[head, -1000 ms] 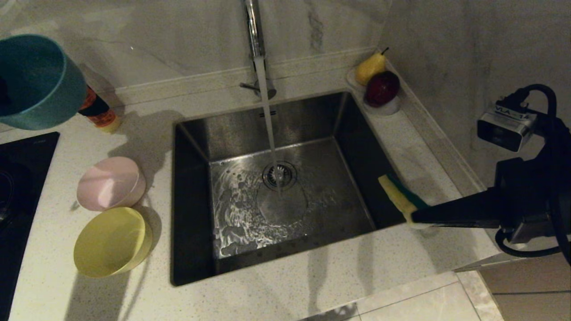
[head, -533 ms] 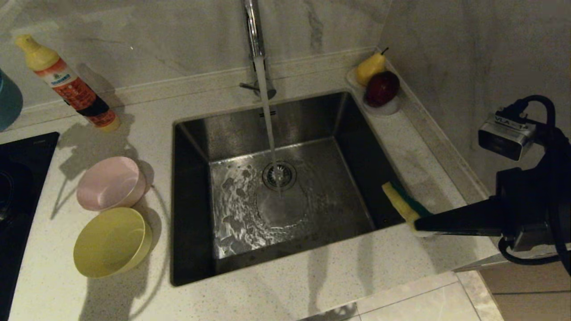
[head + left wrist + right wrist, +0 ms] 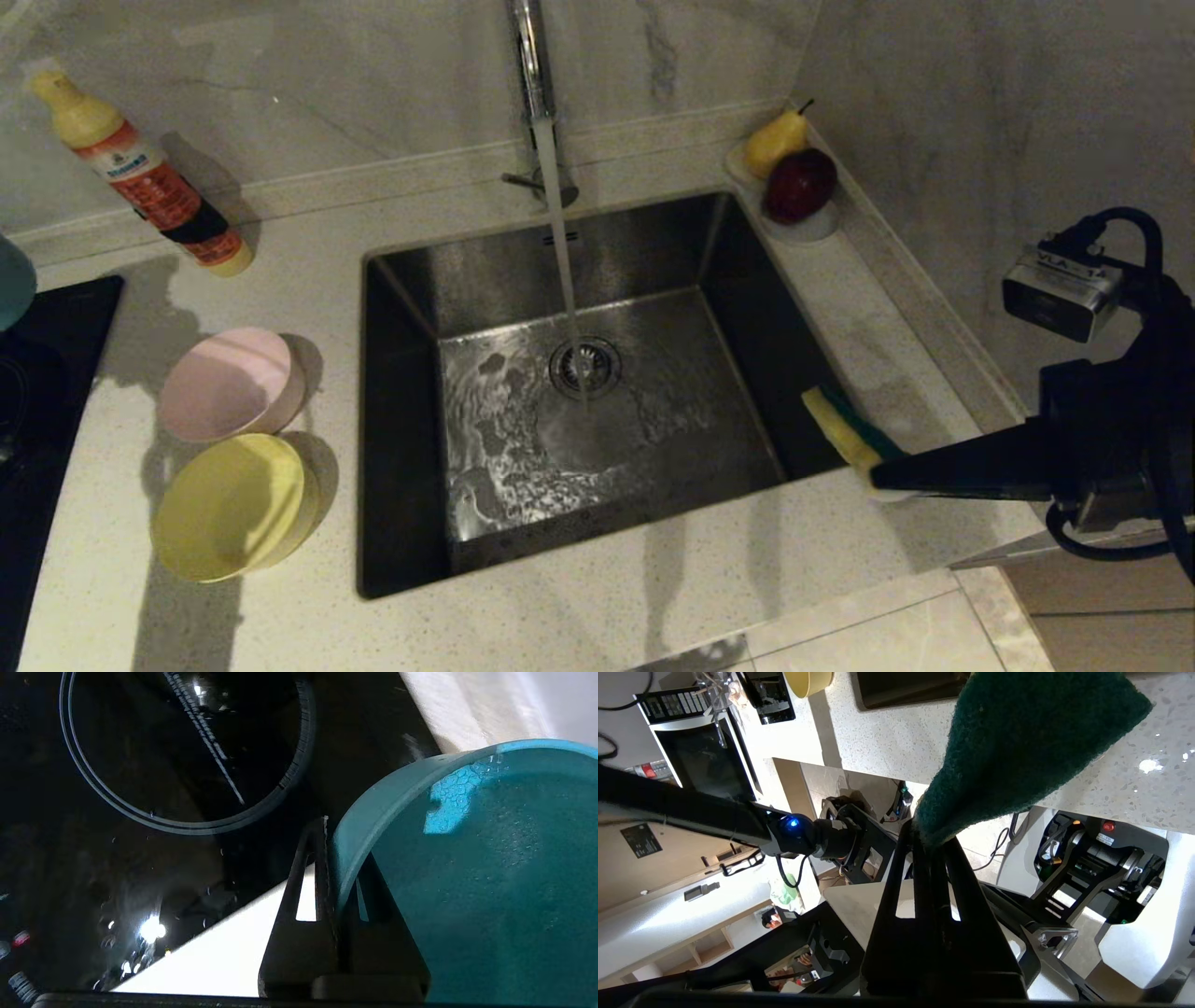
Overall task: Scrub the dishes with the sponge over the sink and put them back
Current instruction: Place the bowl on the table
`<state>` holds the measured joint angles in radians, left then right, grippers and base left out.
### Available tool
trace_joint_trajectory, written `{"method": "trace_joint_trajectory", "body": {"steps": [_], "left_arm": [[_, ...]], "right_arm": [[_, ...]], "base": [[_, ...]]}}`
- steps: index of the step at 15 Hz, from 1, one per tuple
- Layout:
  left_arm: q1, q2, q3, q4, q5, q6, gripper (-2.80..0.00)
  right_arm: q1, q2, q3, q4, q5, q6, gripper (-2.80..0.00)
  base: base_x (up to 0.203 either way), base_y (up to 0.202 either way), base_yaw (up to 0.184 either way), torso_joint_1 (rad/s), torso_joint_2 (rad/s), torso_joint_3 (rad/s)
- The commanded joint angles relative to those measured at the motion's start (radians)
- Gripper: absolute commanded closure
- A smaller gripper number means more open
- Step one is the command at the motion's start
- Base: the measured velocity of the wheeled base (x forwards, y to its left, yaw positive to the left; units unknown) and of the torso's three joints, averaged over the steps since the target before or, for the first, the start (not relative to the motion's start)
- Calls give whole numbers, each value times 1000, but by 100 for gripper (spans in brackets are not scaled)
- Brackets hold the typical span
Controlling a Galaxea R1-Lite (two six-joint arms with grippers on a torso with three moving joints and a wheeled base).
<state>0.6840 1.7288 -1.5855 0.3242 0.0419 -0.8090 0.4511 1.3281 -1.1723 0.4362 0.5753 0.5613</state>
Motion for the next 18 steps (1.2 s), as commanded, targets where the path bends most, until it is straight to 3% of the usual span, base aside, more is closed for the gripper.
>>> {"method": "trace_joint_trajectory", "body": {"steps": [1,9,18], "left_arm": [[29,101,-45,1,-3,-22,0],[56,220,-98,11,-9,-96,0],[80,310,-126,12,-27,-98,0]], "right_arm": [[-10,-4,2,4,5,-4,0],[-21,-18,-3,4,8,-23,0],[-26,-18,3,3,11,-21,0]], "base": [[0,0,0,0,0,0],[0,0,0,0,0,0],[0,0,0,0,0,0]]}}
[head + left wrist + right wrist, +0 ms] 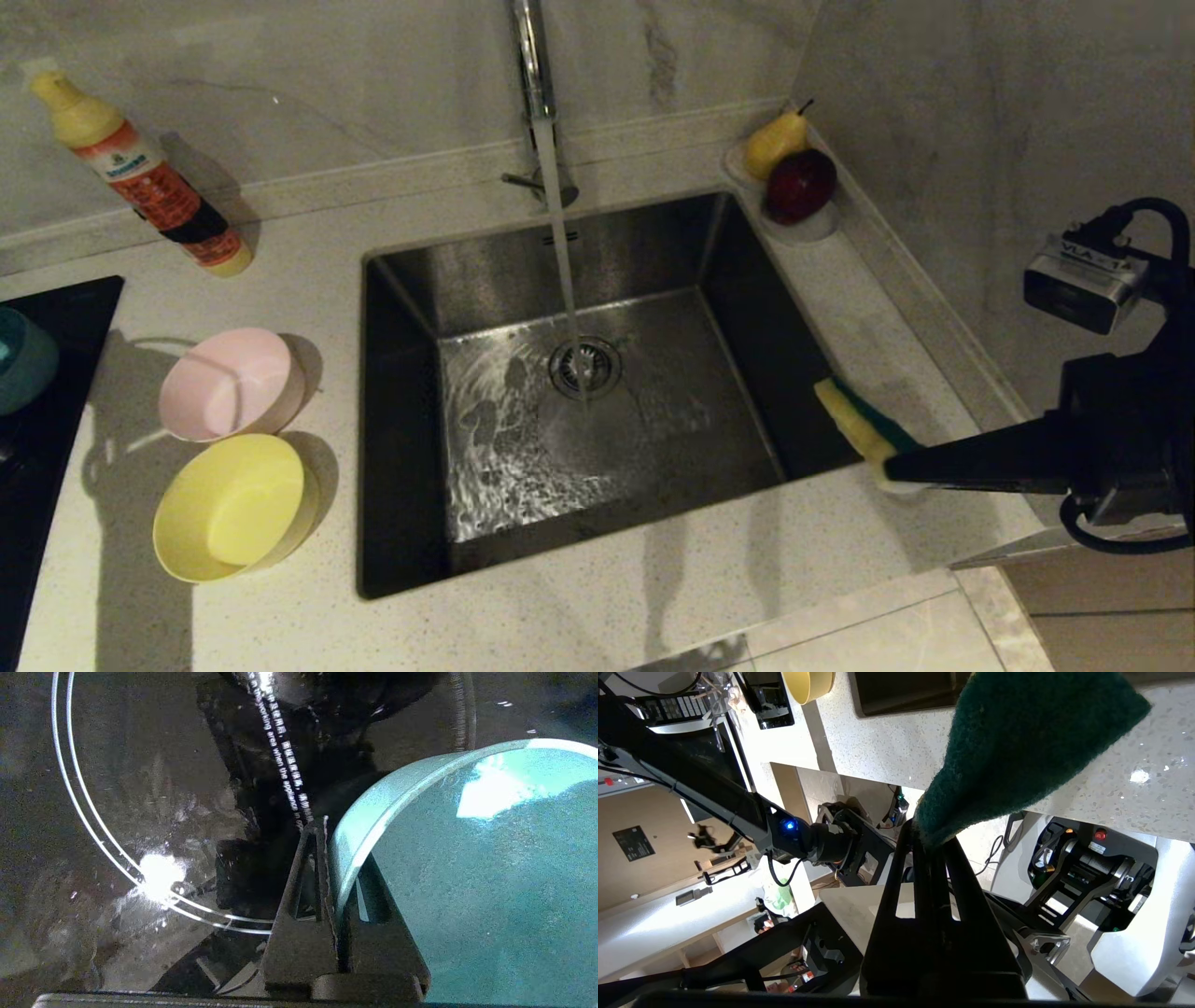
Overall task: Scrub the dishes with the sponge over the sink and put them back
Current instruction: Place the bowl on the table
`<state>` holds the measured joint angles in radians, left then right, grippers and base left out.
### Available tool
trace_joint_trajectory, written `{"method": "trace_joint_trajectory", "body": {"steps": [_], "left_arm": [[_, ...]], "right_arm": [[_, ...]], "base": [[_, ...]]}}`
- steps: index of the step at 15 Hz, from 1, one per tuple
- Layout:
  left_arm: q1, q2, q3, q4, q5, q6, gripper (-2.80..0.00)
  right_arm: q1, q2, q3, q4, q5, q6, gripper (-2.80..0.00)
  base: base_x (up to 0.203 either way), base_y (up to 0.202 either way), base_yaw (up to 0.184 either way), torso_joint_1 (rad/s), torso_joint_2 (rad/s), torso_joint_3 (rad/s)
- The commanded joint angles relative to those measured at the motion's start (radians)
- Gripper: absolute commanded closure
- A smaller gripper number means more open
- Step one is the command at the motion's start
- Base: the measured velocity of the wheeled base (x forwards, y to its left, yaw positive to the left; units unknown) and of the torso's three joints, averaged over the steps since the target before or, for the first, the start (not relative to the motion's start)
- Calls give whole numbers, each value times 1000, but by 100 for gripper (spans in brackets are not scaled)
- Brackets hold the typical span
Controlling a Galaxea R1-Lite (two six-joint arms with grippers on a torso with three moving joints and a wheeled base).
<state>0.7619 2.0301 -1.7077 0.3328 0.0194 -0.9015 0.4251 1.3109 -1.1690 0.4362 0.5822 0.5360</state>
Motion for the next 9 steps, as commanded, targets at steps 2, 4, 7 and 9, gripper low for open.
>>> {"method": "trace_joint_trajectory", "body": {"steps": [2,4,7,9], "left_arm": [[4,2,-18,19,-4,-5,0],[10,11,-31,22,-6,-6,-280],[29,-5,-31,40,-64,-9,-280],[40,-57,-36,55,-91,-13,-280]], "right_arm": [[0,1,3,3,4,4,0],[0,-1,5,3,4,4,0],[-3,-12,9,3,4,3,0],[-8,-15,8,3,4,2,0]], "base": [[0,0,0,0,0,0],[0,0,0,0,0,0],[0,0,0,0,0,0],[0,0,0,0,0,0]]}}
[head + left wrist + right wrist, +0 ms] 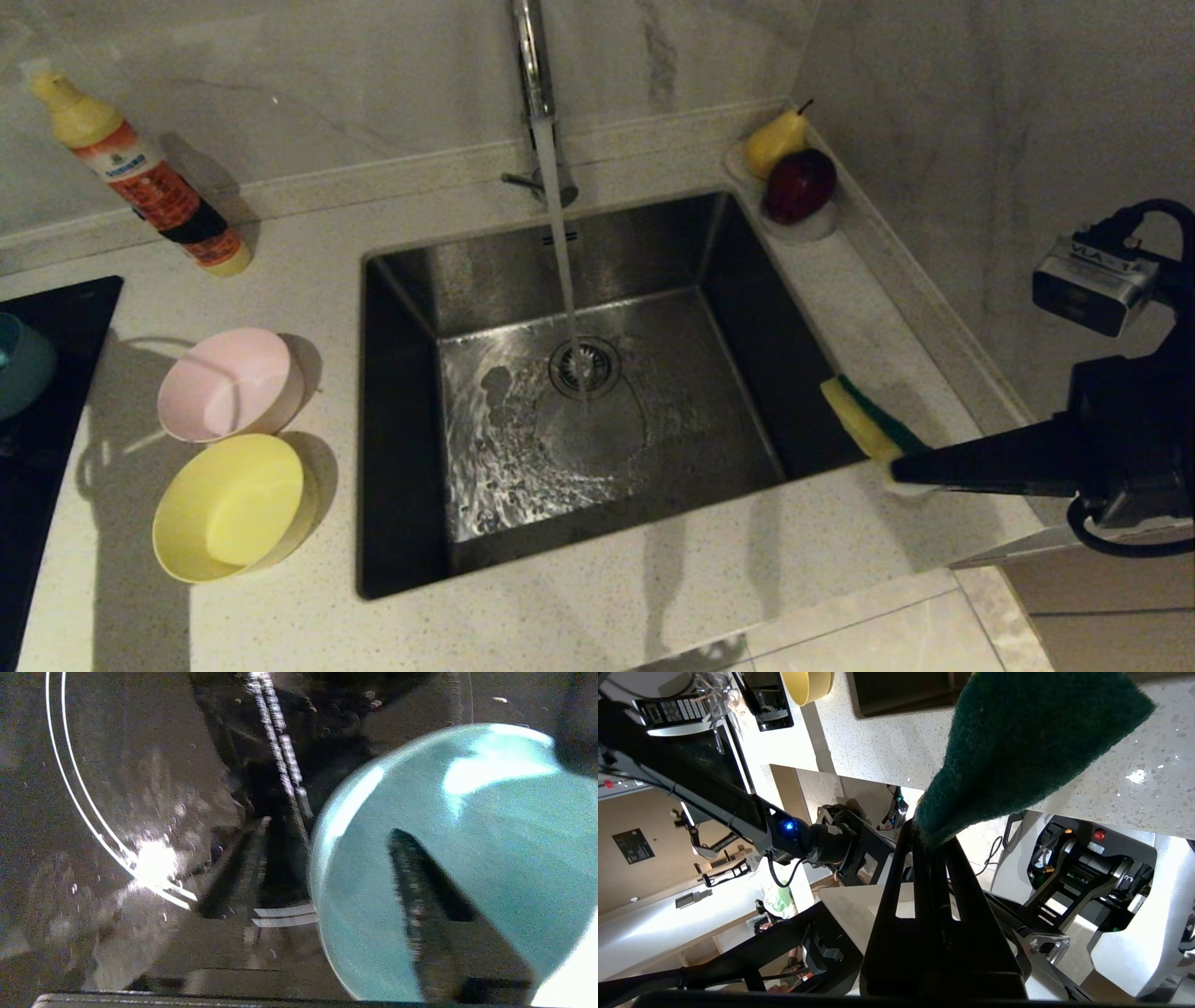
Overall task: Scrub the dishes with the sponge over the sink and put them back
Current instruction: Place the bowl on the table
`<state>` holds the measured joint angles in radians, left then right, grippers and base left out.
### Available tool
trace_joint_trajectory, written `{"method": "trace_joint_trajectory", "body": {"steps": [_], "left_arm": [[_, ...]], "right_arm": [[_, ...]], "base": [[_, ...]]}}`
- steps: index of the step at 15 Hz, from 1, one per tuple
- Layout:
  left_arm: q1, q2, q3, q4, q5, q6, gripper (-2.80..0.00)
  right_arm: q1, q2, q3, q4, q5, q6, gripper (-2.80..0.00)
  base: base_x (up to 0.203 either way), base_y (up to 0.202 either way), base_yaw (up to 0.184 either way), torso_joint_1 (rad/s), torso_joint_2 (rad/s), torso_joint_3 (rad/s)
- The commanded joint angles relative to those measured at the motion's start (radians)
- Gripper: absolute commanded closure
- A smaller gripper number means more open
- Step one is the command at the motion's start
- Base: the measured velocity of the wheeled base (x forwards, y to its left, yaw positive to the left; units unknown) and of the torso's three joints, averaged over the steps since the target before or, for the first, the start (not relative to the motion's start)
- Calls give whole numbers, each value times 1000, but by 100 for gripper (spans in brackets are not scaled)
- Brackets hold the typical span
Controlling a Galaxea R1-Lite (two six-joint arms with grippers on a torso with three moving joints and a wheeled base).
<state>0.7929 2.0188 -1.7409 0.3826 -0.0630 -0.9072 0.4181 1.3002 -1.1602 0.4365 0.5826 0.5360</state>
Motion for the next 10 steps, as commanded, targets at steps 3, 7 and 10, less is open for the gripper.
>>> {"method": "trace_joint_trajectory", "body": {"steps": [3,7,10], "left_arm": [[12,-165,-19,9,-49,-9,-280],[12,-276,-59,61,-55,49,0],[6,-382,-9,92,-61,217,0]], "right_arm": [[-1,-1,1,2,3,1,0],[-1,11,4,2,3,2,0],[-1,1,6,4,3,2,0]], "base": [[0,0,0,0,0,0],[0,0,0,0,0,0],[0,0,0,0,0,0]]}}
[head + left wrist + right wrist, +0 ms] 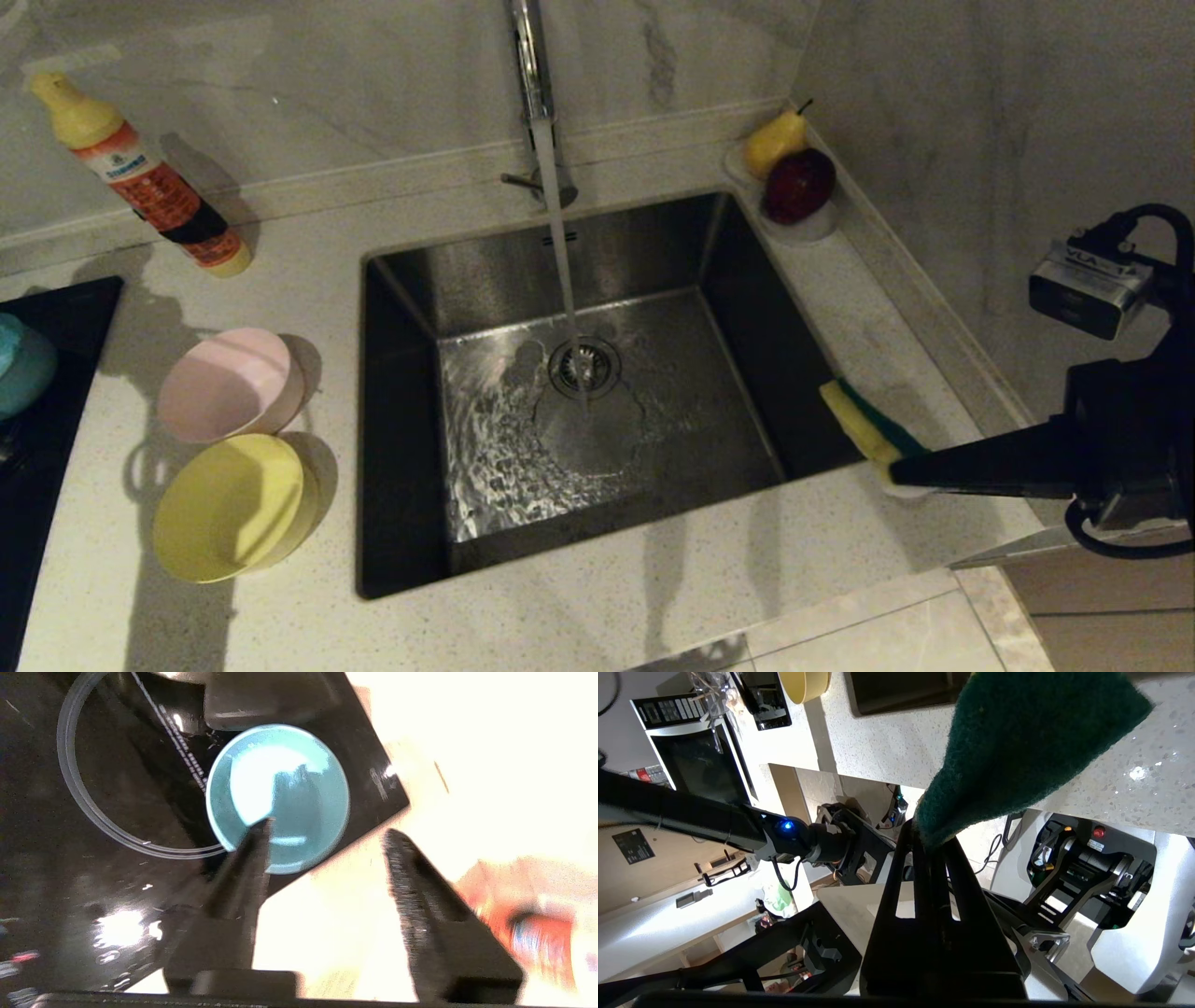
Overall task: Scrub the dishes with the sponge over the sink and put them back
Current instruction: Place the bowl on the table
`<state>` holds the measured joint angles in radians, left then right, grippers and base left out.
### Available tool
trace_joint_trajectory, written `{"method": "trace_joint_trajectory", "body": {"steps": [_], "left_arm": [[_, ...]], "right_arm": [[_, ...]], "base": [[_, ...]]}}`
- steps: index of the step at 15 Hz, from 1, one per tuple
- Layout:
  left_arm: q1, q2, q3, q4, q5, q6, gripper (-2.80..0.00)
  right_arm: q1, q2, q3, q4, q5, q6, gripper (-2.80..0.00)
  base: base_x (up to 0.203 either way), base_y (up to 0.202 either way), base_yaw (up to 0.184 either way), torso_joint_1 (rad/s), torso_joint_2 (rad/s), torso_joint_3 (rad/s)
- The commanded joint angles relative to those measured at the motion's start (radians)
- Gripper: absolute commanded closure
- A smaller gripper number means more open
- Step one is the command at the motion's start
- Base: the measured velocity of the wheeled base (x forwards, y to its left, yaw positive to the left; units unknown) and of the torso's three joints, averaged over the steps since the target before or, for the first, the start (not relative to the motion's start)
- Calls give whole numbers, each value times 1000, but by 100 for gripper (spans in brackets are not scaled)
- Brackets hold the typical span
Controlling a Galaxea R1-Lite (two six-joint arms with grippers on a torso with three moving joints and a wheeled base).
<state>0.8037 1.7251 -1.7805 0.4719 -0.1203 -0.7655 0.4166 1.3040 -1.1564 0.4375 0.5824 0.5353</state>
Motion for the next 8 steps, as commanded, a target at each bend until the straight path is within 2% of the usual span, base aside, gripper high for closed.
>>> {"method": "trace_joint_trajectory", "body": {"steps": [1,4,6,8], "left_arm": [[-10,-130,66,2,-11,149,0],[-62,-269,186,17,-76,295,0],[-156,-345,293,70,-111,443,0],[-250,-369,380,107,-116,512,0]], "right_arm": [[1,-5,11,3,4,2,0],[1,-2,34,1,2,2,0],[1,4,32,1,5,2,0],[1,16,34,1,5,2,0]], "base": [[0,0,0,0,0,0],[0,0,0,0,0,0],[0,0,0,0,0,0],[0,0,0,0,0,0]]}}
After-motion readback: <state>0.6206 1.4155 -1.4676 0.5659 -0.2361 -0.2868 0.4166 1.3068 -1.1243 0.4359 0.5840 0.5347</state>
